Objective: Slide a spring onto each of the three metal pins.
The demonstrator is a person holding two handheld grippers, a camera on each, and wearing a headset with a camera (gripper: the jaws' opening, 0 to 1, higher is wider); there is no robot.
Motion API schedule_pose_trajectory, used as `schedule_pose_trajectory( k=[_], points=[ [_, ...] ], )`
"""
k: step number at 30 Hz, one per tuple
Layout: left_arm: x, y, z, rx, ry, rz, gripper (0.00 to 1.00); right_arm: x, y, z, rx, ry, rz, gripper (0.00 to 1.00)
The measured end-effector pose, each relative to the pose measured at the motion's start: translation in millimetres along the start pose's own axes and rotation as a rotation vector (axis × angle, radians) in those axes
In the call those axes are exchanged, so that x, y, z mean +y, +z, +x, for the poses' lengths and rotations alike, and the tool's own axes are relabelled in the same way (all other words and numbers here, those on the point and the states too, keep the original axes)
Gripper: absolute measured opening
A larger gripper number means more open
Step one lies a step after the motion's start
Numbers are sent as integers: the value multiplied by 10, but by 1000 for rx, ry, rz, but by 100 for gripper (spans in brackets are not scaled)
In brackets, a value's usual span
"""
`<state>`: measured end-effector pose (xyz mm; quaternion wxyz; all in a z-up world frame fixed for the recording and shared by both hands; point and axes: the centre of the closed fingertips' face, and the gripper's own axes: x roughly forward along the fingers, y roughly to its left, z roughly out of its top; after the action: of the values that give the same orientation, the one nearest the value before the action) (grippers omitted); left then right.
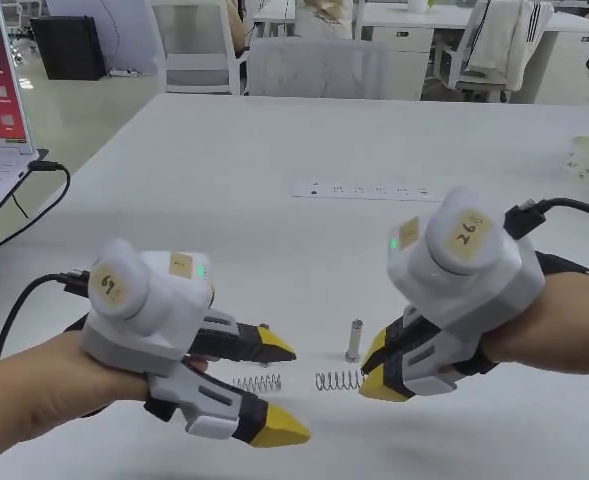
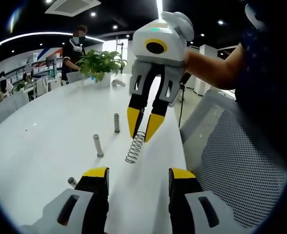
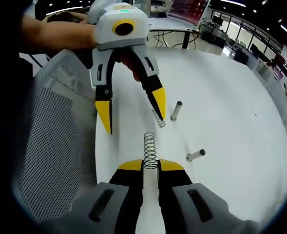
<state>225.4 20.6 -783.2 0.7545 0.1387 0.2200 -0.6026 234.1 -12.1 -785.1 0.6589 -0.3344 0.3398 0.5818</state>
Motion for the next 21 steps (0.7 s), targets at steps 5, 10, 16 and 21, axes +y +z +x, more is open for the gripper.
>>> schedule_pose_trajectory(
  k=[5, 10, 16, 21],
  points=[
    [5, 15, 14, -1, 1, 20, 39, 9, 31, 9, 1, 5, -10, 8],
    [3, 21, 25, 2, 3, 33, 35, 22, 58, 17, 2, 12, -20, 8],
    [-4, 34, 45, -2, 1, 44, 32, 46, 82, 39, 10, 23, -36, 8],
    [-13, 26, 64, -2, -3, 50, 28, 70, 102, 58, 11, 33, -42, 8]
  ],
)
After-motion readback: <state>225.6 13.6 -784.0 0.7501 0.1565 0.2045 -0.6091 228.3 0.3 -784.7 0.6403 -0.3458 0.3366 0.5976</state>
